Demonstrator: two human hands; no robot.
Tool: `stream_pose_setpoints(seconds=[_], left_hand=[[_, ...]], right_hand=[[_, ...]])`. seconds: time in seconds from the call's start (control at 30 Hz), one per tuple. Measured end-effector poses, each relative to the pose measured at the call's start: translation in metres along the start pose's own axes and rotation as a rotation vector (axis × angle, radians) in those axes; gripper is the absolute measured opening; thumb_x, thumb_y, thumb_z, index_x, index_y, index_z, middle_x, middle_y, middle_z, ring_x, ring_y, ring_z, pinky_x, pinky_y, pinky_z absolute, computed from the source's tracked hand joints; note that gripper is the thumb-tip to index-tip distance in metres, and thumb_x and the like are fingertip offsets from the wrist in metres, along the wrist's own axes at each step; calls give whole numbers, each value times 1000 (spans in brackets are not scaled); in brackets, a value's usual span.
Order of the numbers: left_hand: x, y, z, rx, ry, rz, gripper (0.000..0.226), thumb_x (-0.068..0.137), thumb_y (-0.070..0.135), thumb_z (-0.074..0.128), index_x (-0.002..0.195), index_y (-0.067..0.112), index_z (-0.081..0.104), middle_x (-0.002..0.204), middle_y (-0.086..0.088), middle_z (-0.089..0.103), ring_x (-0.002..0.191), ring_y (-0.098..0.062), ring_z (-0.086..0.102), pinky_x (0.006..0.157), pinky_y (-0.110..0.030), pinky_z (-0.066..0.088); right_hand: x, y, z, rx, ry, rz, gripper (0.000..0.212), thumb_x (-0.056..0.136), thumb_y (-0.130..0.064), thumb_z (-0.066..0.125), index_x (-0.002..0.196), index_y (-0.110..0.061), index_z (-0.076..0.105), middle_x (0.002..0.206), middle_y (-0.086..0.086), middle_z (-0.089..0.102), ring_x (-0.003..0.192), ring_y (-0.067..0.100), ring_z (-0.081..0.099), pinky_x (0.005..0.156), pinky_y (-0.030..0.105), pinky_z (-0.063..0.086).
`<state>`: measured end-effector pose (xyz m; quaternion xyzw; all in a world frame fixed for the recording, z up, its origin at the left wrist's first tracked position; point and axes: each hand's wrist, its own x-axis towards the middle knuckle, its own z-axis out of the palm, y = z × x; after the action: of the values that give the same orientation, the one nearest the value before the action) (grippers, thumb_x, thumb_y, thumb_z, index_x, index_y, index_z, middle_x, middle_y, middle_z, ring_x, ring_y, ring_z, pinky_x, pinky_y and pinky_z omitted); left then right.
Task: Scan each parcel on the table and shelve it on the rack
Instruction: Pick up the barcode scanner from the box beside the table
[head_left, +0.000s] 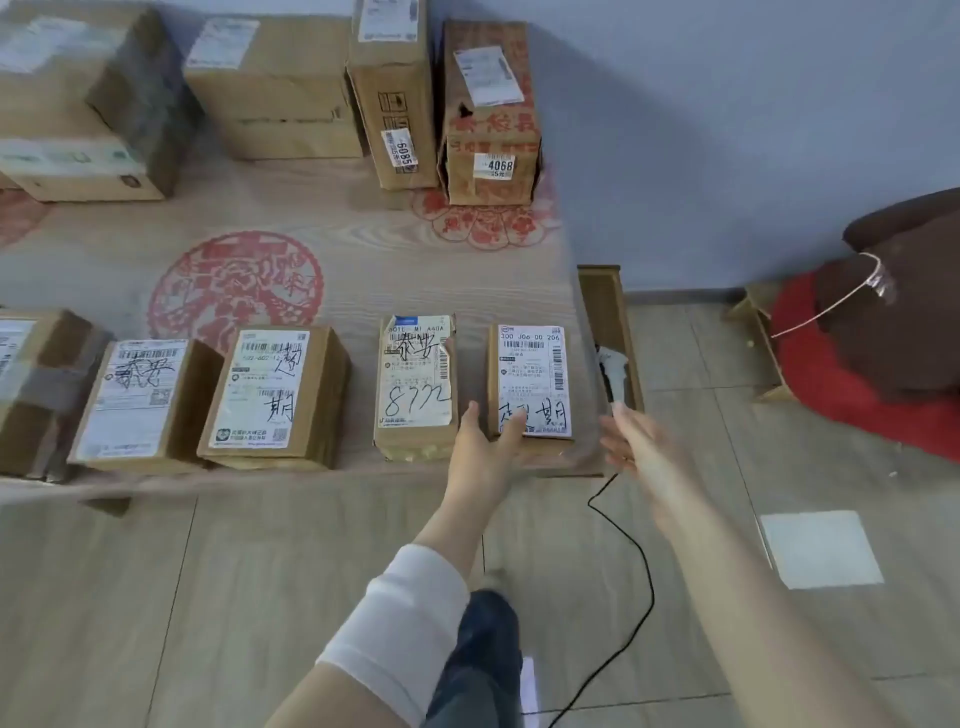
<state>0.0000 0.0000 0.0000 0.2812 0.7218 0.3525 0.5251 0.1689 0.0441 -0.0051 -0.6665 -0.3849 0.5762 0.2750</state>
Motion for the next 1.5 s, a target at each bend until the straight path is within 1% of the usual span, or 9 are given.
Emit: stream_pose_setpoints(seconds=[0.13, 0.27, 0.43, 0.57, 0.83, 1.0, 1.1, 1.27, 1.5], left_hand=[[25, -4, 10, -28, 41, -43, 69, 92, 45, 49, 147, 12, 23, 146, -3, 40, 126, -14, 42, 99, -27, 33], [35, -3, 18, -150, 103, -66, 49, 91, 42, 50, 134, 20, 41, 100, 19, 57, 85, 9, 51, 68, -10, 37], [41, 9, 33, -264, 85, -83, 35, 90, 40, 54, 118, 25, 41, 115, 5, 59, 100, -3, 57, 77, -19, 46], [47, 30, 57, -298, -6, -41, 41, 88, 38, 57, 121, 23, 38, 114, 6, 58, 90, 2, 62, 59, -7, 47], [63, 68, 136, -471, -136, -36, 69, 69, 45, 70, 130, 29, 41, 118, -11, 62, 106, -22, 64, 87, -38, 53], [78, 71, 188, -404, -48, -55, 63, 61, 61, 69, 118, 46, 46, 112, -2, 67, 99, -12, 66, 79, -26, 51], [94, 64, 209, -467, 23, -104, 51, 75, 48, 65, 121, 40, 46, 112, -4, 67, 102, -17, 65, 89, -37, 51], [139, 36, 234, -444, 146, -152, 44, 88, 36, 58, 130, 35, 42, 115, -2, 66, 100, -12, 64, 74, -21, 46], [232, -42, 279, -458, 262, -161, 44, 86, 32, 63, 127, 37, 48, 118, 0, 66, 106, -16, 64, 96, -36, 49]], right_hand=[[31, 1, 10, 41, -80, 55, 45, 96, -41, 47, 131, -12, 53, 122, 3, 63, 106, 17, 61, 83, 28, 50], [43, 3, 17, 77, -132, 105, 28, 97, -42, 43, 115, -27, 57, 101, -10, 67, 91, 4, 66, 67, 20, 52], [47, -3, 8, 97, -105, 120, 24, 97, -43, 39, 104, -30, 58, 89, -13, 67, 78, -1, 65, 53, 12, 50], [57, -21, -21, 84, -46, 120, 35, 98, -44, 37, 117, -23, 57, 103, -3, 67, 96, 13, 64, 74, 28, 55], [104, -43, -105, 45, 20, 50, 24, 99, -37, 41, 96, -30, 63, 83, -14, 70, 70, 0, 68, 50, 13, 48], [148, -38, -158, 65, 12, 125, 25, 98, -33, 44, 102, -19, 64, 96, -2, 69, 84, 10, 66, 58, 17, 50], [171, -25, -180, 30, 7, 173, 27, 98, -32, 46, 114, -15, 60, 98, -2, 64, 90, 15, 61, 68, 23, 48], [227, 14, -189, -62, -6, 229, 36, 93, -35, 55, 121, -11, 57, 120, 7, 62, 101, 18, 58, 77, 26, 47], [346, 106, -153, -188, -9, 305, 60, 86, -35, 66, 134, -4, 48, 135, 13, 54, 122, 27, 51, 104, 37, 40]])
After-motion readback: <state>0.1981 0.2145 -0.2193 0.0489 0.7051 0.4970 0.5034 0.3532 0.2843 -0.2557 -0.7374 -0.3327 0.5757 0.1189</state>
